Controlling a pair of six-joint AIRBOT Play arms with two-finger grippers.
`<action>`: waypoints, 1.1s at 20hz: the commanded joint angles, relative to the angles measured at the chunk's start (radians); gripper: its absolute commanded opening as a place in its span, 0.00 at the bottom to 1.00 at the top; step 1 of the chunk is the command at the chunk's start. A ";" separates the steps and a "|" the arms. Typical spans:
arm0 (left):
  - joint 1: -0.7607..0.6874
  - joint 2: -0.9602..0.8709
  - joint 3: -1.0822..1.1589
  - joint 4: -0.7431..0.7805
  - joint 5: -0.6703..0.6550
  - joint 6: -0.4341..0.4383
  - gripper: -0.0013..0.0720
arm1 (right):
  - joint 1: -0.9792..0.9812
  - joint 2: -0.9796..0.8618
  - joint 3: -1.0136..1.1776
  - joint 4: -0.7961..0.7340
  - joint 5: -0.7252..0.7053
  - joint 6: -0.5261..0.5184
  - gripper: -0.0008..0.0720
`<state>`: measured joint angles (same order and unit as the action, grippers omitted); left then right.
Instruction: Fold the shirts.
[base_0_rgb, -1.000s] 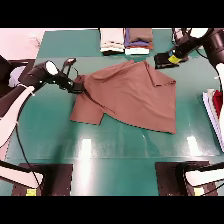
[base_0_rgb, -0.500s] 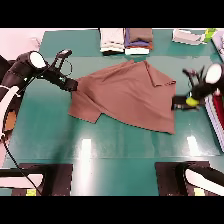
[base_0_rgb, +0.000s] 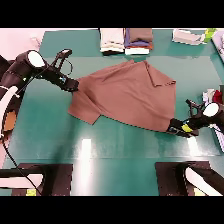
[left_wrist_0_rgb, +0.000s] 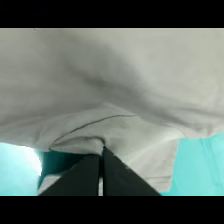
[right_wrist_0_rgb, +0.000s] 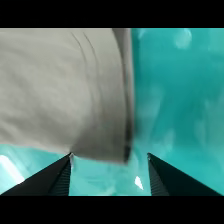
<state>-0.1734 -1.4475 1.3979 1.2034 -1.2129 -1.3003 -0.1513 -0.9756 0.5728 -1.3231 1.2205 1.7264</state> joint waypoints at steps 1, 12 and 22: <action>0.000 0.001 0.001 -0.007 -0.003 0.000 0.05 | 0.051 -0.040 0.004 0.048 -0.087 0.023 0.68; 0.000 0.202 0.035 0.002 0.106 -0.008 0.05 | 0.190 0.035 0.342 -0.095 -0.061 0.026 0.03; 0.000 0.689 0.460 0.028 0.236 -0.008 0.05 | -0.015 0.259 1.212 -0.092 -0.041 -0.053 0.03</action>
<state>-0.1734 -0.8612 1.7462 1.2232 -1.0164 -1.3071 -0.1123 -0.7494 1.5703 -1.4113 1.1568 1.6970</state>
